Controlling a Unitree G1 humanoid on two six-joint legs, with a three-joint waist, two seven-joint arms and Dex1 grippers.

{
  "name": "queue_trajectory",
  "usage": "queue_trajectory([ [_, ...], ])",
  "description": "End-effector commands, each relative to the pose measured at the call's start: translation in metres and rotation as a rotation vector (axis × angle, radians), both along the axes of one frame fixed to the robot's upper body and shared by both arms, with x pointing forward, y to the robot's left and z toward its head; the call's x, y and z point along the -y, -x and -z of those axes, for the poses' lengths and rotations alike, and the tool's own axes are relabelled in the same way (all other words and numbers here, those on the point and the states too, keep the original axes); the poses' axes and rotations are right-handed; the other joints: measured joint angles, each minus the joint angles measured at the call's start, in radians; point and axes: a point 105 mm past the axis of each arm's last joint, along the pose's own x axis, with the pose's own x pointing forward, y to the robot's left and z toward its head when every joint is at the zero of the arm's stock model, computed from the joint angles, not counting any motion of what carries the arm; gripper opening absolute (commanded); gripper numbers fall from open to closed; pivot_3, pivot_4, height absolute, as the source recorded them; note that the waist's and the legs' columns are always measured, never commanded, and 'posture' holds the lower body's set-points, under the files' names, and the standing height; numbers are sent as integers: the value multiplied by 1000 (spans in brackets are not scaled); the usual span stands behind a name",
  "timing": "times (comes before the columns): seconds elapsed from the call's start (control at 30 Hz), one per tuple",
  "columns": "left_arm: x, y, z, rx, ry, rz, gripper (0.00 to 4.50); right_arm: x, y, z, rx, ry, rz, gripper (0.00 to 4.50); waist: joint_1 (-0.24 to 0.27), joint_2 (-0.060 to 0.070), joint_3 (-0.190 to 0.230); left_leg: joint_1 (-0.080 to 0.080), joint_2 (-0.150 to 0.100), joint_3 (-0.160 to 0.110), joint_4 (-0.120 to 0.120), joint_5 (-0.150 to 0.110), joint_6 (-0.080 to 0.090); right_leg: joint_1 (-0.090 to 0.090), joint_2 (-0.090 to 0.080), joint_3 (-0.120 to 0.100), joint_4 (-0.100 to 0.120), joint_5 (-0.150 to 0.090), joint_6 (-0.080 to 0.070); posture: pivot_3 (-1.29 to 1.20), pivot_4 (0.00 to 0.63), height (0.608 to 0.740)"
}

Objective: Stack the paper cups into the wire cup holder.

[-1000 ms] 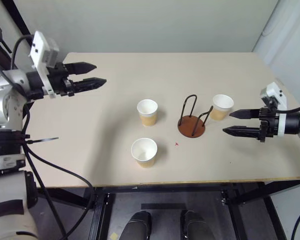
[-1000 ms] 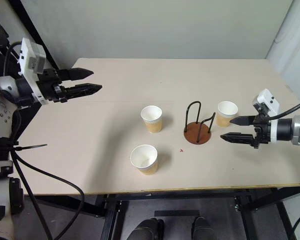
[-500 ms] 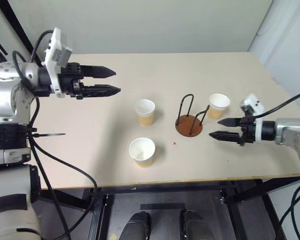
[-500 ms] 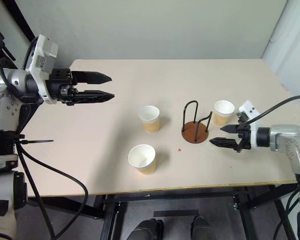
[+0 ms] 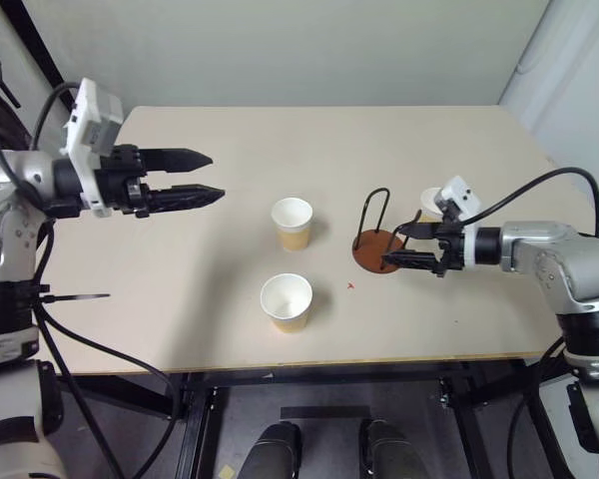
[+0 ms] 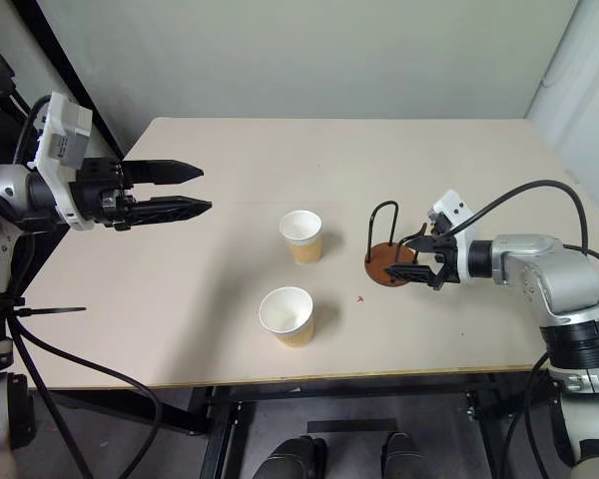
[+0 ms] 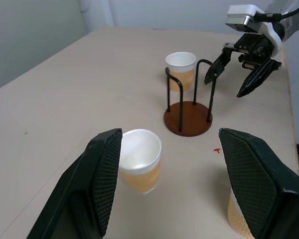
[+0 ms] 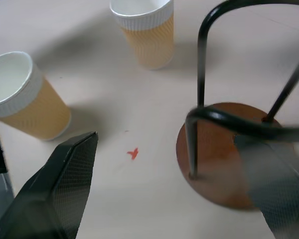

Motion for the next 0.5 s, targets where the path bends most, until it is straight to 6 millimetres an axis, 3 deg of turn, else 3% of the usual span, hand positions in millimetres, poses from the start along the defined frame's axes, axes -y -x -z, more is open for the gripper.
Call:
queue_trajectory([
  [0.03,-4,7,-15,63,-3,-18,3310,-3,-7,-11,65,0,13,4500,1,0,0,0,0,0,0,0,0,0,0,0,0,0,0,0,150,740],
  [0.2,-6,6,-16,67,-4,-35,3310,-9,-13,-9,75,-16,35,4500,1,0,0,0,0,0,0,0,-1,-1,0,0,0,0,-2,0,150,740],
  [0.27,-7,6,-15,66,-4,-39,3352,-10,-13,-9,76,-21,41,4123,1,0,0,0,0,0,0,0,-1,-1,0,0,0,0,-2,0,150,740],
  [0.37,-7,4,-12,59,-10,-43,3352,-8,-12,-8,79,-7,44,3241,1,0,0,0,0,0,-1,0,-1,-1,0,0,0,0,-2,0,150,740],
  [0.5,-6,4,-8,41,-18,-32,3352,-4,-9,-11,75,1,37,1716,1,0,0,-1,0,0,-1,-1,-2,-1,0,0,0,0,-2,0,150,740],
])
